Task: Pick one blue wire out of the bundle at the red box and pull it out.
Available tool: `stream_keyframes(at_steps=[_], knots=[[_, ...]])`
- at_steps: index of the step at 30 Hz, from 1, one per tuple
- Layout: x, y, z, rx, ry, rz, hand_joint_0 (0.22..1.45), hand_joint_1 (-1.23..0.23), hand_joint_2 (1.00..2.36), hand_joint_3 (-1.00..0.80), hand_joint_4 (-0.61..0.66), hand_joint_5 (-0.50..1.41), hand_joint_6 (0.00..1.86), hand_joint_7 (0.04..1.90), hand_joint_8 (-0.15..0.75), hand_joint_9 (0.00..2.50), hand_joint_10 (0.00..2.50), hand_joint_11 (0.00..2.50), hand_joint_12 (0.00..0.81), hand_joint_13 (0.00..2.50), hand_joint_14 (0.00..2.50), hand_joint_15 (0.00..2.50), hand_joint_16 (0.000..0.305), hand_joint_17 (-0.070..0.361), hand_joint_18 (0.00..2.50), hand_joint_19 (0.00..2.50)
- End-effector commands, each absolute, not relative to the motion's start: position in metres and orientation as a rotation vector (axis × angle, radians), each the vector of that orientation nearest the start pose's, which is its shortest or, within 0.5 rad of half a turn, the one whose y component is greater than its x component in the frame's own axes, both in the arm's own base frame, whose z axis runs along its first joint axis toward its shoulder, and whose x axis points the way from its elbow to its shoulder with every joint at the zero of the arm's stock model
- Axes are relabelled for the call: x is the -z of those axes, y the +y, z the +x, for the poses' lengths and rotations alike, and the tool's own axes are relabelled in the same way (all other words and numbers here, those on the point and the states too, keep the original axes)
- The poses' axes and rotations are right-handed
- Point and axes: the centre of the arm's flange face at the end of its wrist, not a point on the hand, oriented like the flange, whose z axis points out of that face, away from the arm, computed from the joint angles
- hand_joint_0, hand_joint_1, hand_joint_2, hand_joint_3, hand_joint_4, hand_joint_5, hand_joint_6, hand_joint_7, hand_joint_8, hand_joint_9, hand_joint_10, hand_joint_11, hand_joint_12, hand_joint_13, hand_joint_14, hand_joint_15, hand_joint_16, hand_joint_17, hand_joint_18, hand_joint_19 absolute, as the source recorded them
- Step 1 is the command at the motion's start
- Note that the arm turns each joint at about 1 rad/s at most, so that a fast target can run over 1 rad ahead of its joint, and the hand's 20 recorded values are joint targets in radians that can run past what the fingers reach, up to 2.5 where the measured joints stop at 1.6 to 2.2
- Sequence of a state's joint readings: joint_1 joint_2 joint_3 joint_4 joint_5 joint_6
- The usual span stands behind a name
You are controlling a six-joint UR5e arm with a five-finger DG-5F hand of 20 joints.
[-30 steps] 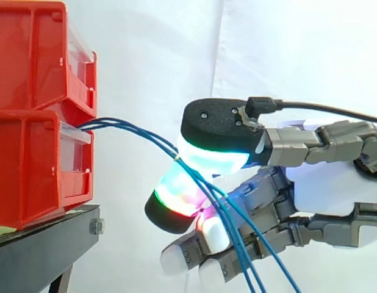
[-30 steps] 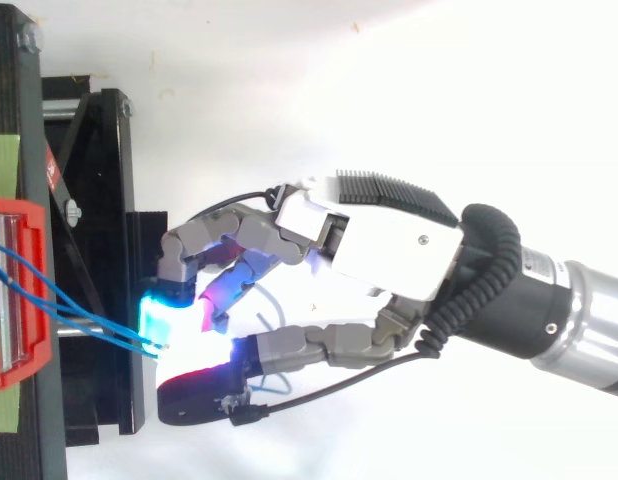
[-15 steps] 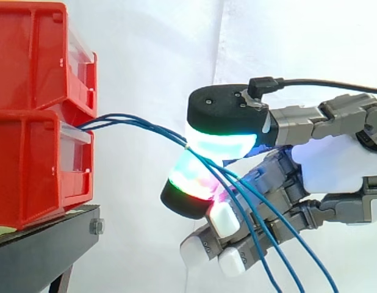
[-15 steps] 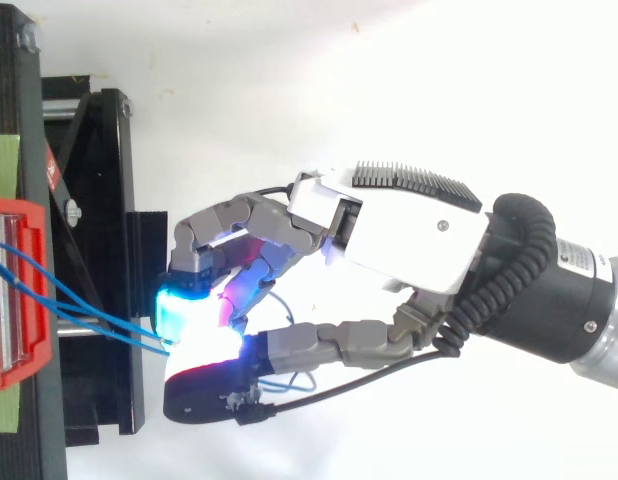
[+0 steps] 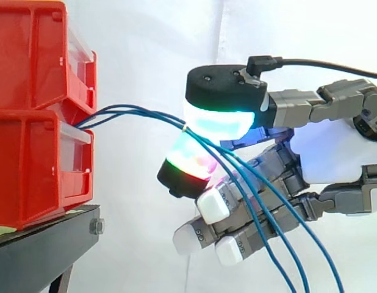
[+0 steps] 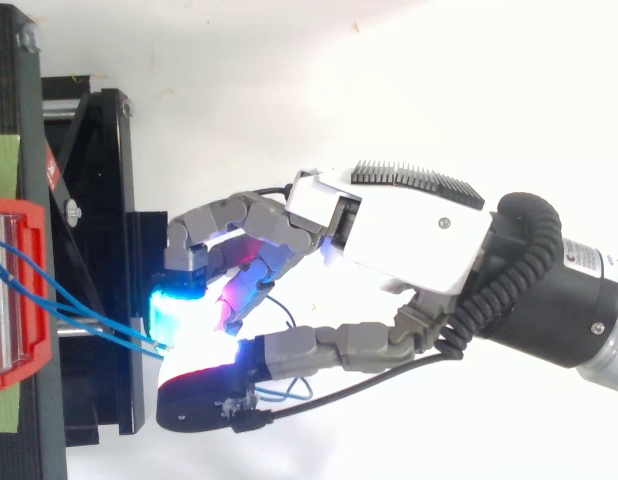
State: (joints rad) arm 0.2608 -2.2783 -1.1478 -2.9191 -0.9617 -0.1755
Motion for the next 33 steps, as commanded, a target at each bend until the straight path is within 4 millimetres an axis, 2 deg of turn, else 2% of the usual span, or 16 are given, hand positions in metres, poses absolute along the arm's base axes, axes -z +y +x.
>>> stream_keyframes(at_steps=[1,7,9,11,13,18,20,22,24,25,33], knots=[[-0.2714,0.0051,0.7526,-0.806,1.078,1.291,0.63,-0.92,1.01,-0.19,0.03,-0.11,0.89,1.3,0.205,1.03,0.0,0.16,0.396,0.63,0.01,0.17,0.055,0.123,0.64,0.38],[-0.2692,0.0104,0.7538,-0.883,1.031,1.339,0.62,-0.9,1.01,-0.2,0.05,-0.11,0.89,1.25,0.228,1.02,0.0,0.18,0.4,0.62,0.01,0.2,0.055,0.123,0.63,0.39],[-0.2696,0.0117,0.7543,-0.902,1.017,1.348,0.64,-0.89,1.01,-0.15,0.07,-0.11,0.89,1.32,0.254,1.03,0.01,0.24,0.405,0.63,0.01,0.21,0.055,0.123,0.63,0.39],[-0.2707,0.0118,0.7542,-0.918,1.006,1.358,0.68,-0.89,1.01,0.0,0.04,-0.11,0.92,1.4,0.32,1.06,0.01,0.35,0.411,0.7,0.01,0.27,0.053,0.12,0.68,0.39],[-0.2706,0.012,0.7541,-0.929,1.002,1.366,0.71,-0.88,1.01,0.04,0.03,-0.12,0.94,1.44,0.325,1.05,0.01,0.37,0.412,0.71,0.01,0.28,0.052,0.118,0.68,0.4],[-0.2703,0.0133,0.7546,-0.999,0.979,1.404,0.69,-0.89,1.01,-0.05,-0.02,-0.13,0.94,1.35,0.305,0.99,0.01,0.29,0.406,0.66,0.01,0.22,0.052,0.117,0.67,0.39],[-0.2703,0.0136,0.7547,-1.006,0.978,1.407,0.63,-0.9,1.01,-0.21,0.01,-0.13,0.91,1.23,0.253,1.0,0.01,0.21,0.4,0.64,0.01,0.2,0.055,0.124,0.64,0.39],[-0.2702,0.0143,0.7549,-1.029,0.97,1.418,0.61,-0.89,1.01,-0.22,0.0,-0.13,0.89,1.14,0.227,1.01,0.0,0.17,0.4,0.63,0.01,0.19,0.057,0.128,0.63,0.38],[-0.2706,0.0146,0.7555,-1.038,0.963,1.42,0.59,-0.87,1.01,-0.22,0.01,-0.12,0.87,1.13,0.209,1.02,0.0,0.16,0.402,0.63,0.01,0.18,0.058,0.13,0.62,0.38],[-0.2706,0.0146,0.7555,-1.038,0.963,1.42,0.58,-0.88,1.01,-0.2,0.01,-0.1,0.83,1.22,0.201,1.05,0.0,0.14,0.406,0.63,0.01,0.16,0.059,0.133,0.63,0.37],[-0.2702,0.0133,0.755,-1.034,0.965,1.423,0.57,-0.87,1.0,-0.15,0.02,-0.09,0.82,1.24,0.213,1.09,0.01,0.14,0.412,0.64,0.01,0.16,0.062,0.14,0.66,0.35]])
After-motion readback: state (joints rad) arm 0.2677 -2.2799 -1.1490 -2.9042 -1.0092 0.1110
